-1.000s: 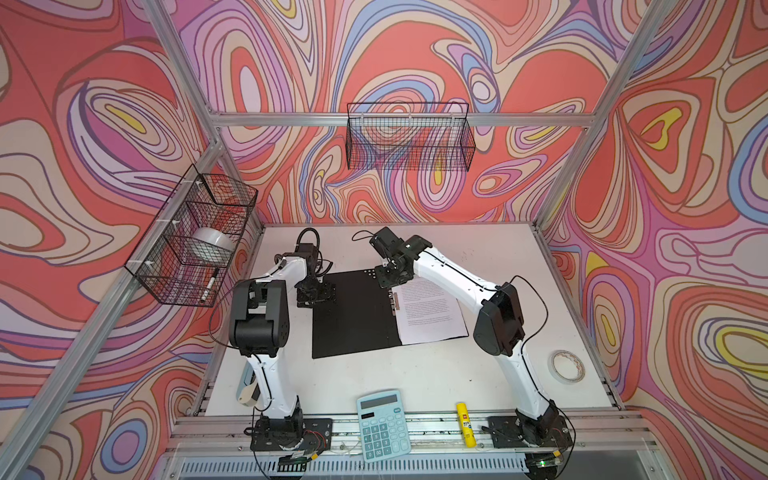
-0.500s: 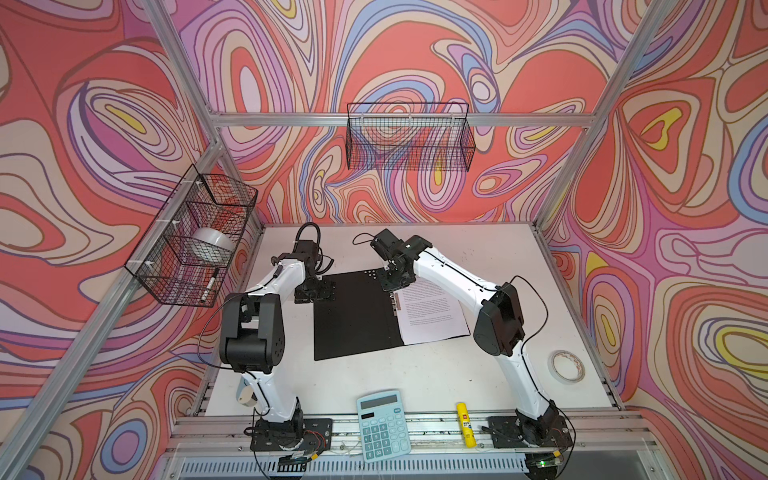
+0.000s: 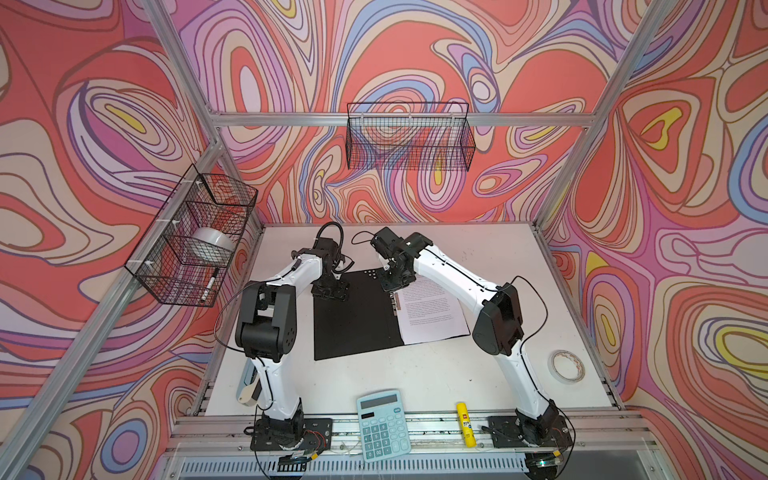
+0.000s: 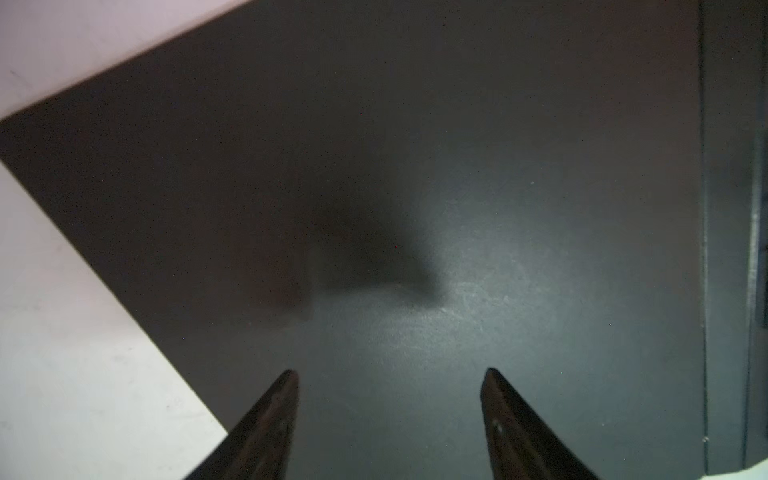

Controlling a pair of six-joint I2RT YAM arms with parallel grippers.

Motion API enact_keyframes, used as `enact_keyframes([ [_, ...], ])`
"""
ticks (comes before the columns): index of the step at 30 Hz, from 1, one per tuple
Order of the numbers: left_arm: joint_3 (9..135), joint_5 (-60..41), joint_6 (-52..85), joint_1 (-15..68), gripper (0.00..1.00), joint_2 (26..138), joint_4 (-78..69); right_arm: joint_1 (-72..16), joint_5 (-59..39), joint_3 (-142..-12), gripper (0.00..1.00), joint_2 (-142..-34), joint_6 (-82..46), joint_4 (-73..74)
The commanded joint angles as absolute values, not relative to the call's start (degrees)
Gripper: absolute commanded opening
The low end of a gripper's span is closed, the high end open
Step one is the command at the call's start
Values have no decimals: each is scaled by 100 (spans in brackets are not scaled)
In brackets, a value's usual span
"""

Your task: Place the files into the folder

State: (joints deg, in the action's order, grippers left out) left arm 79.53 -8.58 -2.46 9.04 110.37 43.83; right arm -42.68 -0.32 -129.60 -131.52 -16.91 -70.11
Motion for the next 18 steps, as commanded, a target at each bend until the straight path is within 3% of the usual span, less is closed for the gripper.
enact_keyframes([
  [1, 7983, -992, -522, 953, 68, 11083, 4570, -4266, -81, -13185, 20, -13442, -1591, -7121],
  [18, 7866, -707, -755, 1028, 64, 11295, 4518, -4269, 78, -13514, 19, -13858, -1450, -7417],
])
